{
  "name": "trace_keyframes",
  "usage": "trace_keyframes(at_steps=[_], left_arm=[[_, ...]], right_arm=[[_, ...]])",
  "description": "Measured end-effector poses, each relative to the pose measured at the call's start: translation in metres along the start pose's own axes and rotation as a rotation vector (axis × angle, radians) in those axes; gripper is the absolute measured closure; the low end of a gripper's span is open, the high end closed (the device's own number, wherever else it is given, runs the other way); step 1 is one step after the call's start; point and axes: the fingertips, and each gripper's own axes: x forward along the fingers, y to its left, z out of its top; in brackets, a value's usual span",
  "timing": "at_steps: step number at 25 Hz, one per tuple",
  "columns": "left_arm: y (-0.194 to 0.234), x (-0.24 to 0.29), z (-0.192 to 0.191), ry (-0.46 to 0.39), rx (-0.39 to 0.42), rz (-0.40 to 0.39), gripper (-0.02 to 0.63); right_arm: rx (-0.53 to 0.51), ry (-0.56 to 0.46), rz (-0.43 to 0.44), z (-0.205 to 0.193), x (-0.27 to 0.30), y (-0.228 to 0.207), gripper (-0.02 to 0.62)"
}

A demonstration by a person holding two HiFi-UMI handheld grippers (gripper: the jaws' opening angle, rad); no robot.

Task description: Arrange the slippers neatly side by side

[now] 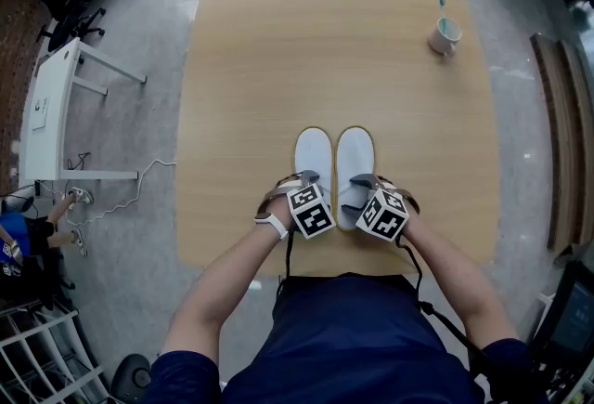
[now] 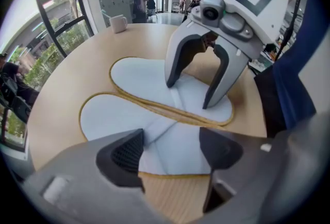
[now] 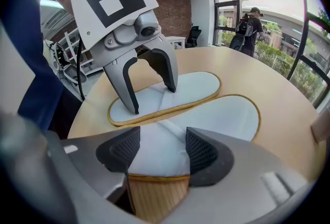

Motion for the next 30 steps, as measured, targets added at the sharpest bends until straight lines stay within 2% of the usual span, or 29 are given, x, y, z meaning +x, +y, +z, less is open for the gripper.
trace_keyframes(at_steps=[15, 17, 19, 22, 26, 29, 30], left_arm=[[0.000, 0.000, -0.001, -0.029, 0.000, 0.002, 0.258], [0.000, -0.009, 0.001, -0.049, -0.019, 0.016, 0.260], [-0.002, -0.032, 0.007, -0.106, -0.049, 0.040, 0.284], [-0.014, -0.076, 0.013, -0.225, -0.096, 0.075, 0.345], [-0.030, -0.110, 0.017, -0.359, -0.204, 0.117, 0.432], [-0.028, -0.130, 0.031, -0.475, -0.289, 0.186, 0.526], [-0.025, -0.143, 0.038, -0.533, -0.307, 0.222, 0.585]], right_arm=[[-0.003, 0.005, -0.010, 0.000, 0.001, 0.001, 0.308], [-0.007, -0.027, -0.032, 0.006, -0.008, 0.002, 0.337], [0.037, -0.115, -0.066, 0.021, -0.033, 0.002, 0.402], [0.151, -0.255, -0.104, 0.037, -0.075, 0.004, 0.410], [0.323, -0.358, -0.112, 0.045, -0.104, 0.009, 0.416], [0.383, -0.429, -0.126, 0.063, -0.115, 0.010, 0.442], [0.382, -0.455, -0.147, 0.069, -0.120, 0.010, 0.494]])
